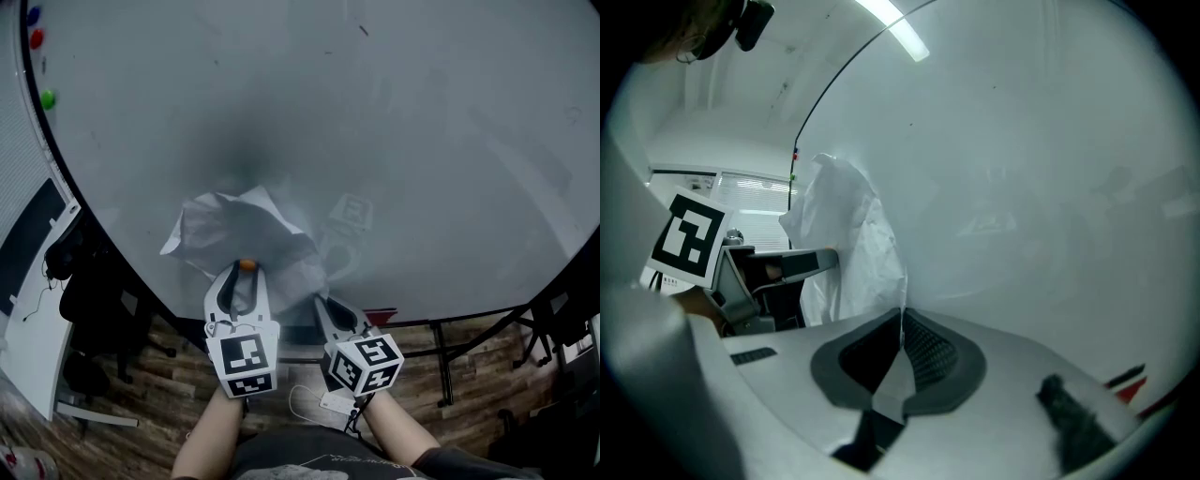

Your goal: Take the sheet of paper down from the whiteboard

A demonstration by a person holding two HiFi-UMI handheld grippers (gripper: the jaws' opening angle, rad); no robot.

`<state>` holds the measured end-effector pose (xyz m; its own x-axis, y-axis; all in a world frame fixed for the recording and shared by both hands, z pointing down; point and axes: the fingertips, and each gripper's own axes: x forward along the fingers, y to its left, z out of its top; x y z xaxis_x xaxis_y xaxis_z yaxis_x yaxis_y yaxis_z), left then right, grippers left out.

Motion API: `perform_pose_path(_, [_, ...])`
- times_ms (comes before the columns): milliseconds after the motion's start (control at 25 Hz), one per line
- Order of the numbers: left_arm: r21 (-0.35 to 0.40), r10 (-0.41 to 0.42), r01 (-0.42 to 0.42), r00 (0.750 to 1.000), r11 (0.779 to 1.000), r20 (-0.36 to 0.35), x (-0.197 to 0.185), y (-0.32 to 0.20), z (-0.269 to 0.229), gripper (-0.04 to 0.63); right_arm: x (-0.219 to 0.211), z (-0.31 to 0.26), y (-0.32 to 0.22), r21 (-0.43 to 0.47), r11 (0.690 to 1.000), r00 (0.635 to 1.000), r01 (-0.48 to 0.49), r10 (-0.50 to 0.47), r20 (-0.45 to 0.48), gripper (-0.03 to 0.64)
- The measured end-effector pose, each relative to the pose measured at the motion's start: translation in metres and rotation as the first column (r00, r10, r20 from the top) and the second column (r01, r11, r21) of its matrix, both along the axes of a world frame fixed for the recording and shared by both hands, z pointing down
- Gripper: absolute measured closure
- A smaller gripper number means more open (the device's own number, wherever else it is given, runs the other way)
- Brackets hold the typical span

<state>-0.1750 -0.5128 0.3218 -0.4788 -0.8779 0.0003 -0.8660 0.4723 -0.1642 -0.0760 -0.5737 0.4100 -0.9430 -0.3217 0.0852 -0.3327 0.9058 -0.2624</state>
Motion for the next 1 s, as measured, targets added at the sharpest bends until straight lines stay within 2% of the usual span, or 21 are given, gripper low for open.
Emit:
perform_pose_path(240, [-0.015, 0.016, -0.017, 0.998, 1.0, -0.066, -0.007, 0.008, 0.012, 0.469, -0.004, 0.001, 0.01, -0.006, 0.997, 0.997, 0.075, -0.075, 0.002, 0.591])
perform_pose_path(520, [-0.083, -0.016, 0.002, 0.986, 0.997, -0.165, 0.003, 0.061, 0.054, 0.469, -0.022, 0.017, 0.042, -0.02, 0.981, 0.98, 0.194, -0.195, -0.037, 0.591])
perform_pose_path(640, [-0.104, -0.023, 0.004, 0.983, 0.995, -0.18, 0.007, 0.079, 0.066, 0.469, -0.03, 0.032, 0.056, -0.038, 0.973, 0.971, 0.227, -0.229, -0.068, 0.591])
perform_pose_path(800, [-0.109, -0.003, -0.019, 0.98, 0.994, -0.2, 0.007, 0.094, 0.074, 0.469, -0.039, 0.047, 0.074, -0.064, 0.971, 0.966, 0.23, -0.236, -0.11, 0.591])
perform_pose_path(1000, [-0.09, 0.072, -0.093, 0.974, 0.992, -0.214, 0.001, 0.111, 0.077, 0.469, -0.052, 0.058, 0.098, -0.061, 0.981, 0.967, 0.186, -0.194, -0.166, 0.591])
